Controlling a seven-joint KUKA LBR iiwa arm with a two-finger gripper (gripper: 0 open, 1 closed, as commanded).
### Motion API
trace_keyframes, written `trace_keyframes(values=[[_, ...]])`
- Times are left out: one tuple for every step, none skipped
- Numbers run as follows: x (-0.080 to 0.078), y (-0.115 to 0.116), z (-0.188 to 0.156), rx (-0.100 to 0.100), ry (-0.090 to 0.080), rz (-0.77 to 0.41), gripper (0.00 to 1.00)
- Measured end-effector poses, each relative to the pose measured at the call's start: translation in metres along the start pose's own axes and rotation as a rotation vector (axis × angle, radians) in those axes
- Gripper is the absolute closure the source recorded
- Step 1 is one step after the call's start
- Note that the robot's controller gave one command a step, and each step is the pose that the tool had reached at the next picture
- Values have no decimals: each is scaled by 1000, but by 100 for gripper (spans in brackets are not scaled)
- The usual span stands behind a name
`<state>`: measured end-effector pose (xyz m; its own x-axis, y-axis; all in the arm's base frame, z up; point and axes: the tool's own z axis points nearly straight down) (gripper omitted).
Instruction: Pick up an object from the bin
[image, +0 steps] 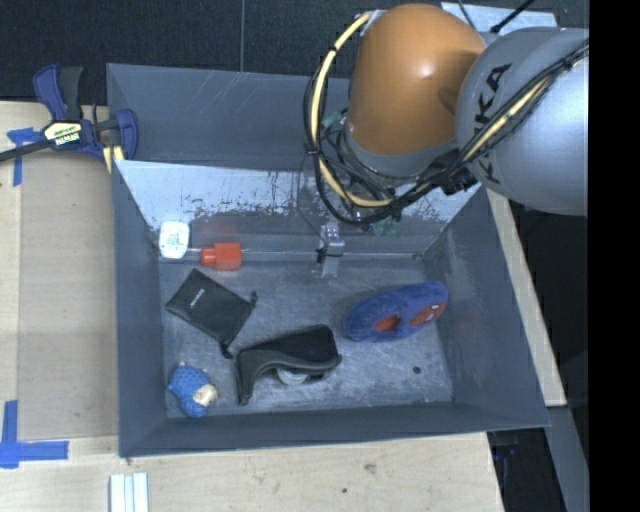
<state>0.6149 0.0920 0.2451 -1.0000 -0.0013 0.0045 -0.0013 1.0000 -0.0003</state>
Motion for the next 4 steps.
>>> trace_keyframes(values=[[100, 21, 116, 0, 2, -260, 0], [93, 19, 170, -2, 11, -282, 0], [96, 18, 170, 0, 24, -282, 100], [84, 13, 73, 0, -16, -311, 100]])
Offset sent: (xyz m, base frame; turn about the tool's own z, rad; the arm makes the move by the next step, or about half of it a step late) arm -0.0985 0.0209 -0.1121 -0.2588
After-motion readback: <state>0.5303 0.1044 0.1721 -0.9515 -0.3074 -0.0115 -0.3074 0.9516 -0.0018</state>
